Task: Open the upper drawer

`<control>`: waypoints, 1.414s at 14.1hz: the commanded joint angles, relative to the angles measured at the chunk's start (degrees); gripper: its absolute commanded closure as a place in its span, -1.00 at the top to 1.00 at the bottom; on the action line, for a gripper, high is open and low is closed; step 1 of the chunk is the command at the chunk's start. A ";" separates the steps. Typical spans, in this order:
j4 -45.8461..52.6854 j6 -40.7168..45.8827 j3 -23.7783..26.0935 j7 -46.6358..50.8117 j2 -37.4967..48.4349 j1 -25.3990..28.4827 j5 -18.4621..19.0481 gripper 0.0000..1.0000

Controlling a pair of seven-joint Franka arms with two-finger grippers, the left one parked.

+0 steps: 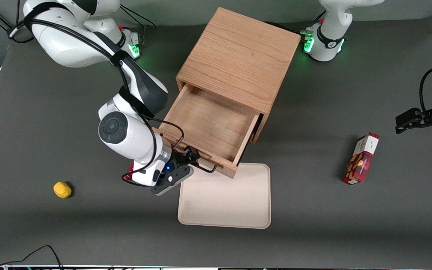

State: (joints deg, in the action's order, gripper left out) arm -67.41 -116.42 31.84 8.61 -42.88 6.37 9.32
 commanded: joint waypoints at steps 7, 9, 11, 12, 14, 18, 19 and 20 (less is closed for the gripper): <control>0.70 10.04 -1.60 3.26 6.92 -5.21 -7.30 1.00; 0.10 15.40 -9.21 2.39 13.23 -4.88 -7.30 1.00; -0.79 19.90 -17.47 -2.78 17.64 -4.43 -7.39 1.00; -1.14 20.61 -21.69 -5.07 19.75 -4.35 -7.39 1.00; -1.75 22.36 -28.73 -2.12 21.52 -3.73 -7.12 1.00; -6.75 21.15 -35.34 -1.14 26.00 -4.34 -9.22 1.00; -9.20 19.40 -36.75 -1.22 28.18 -4.52 -11.75 1.00; -12.97 17.30 -38.68 -1.40 30.99 -4.43 -12.30 1.00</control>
State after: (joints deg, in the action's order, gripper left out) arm -71.47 -95.15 -3.82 6.03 -18.88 1.23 -0.07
